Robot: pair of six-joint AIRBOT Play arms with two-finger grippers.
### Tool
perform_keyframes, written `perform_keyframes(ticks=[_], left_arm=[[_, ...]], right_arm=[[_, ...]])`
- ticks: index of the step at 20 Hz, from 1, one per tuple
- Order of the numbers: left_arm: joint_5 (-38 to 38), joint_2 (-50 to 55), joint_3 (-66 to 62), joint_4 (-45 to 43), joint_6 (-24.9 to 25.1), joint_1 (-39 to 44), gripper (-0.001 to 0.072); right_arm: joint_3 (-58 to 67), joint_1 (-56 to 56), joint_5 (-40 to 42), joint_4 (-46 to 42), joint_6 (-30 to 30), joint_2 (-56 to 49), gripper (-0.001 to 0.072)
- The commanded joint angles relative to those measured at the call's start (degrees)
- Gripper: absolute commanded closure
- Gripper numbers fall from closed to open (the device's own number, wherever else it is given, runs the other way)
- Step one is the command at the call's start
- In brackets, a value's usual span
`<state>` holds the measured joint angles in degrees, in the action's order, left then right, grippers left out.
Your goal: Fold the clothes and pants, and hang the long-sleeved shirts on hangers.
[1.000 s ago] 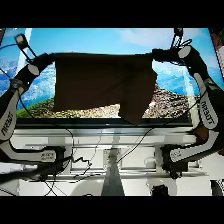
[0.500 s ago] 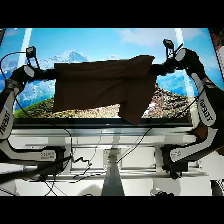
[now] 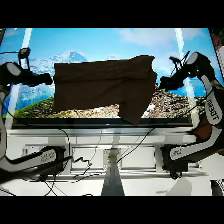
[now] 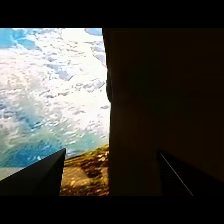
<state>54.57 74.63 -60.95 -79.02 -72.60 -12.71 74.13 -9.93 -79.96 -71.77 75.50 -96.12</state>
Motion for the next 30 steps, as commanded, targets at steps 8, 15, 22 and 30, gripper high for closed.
perform_keyframes(ticks=[8,15,22,30], left_arm=[[18.16,-14.75,0.46,-0.48,5.55,-9.14,0.0113],[18.08,-14.64,9.92,3.34,5.55,-18.86,0.0113],[10.38,-10.34,25.83,12.81,9.90,-20.35,0.0178],[-0.04,1.88,26.69,28.26,14.97,-20.15,0.0179]], right_arm=[[-30.80,1.33,-0.26,32.33,-14.40,6.43,0.0304],[-32.96,6.95,6.29,41.70,-21.40,6.54,0.0593],[-29.92,12.28,10.08,41.48,-24.13,6.56,0.0698],[-25.59,14.25,12.33,41.07,-23.89,6.56,0.0698]])
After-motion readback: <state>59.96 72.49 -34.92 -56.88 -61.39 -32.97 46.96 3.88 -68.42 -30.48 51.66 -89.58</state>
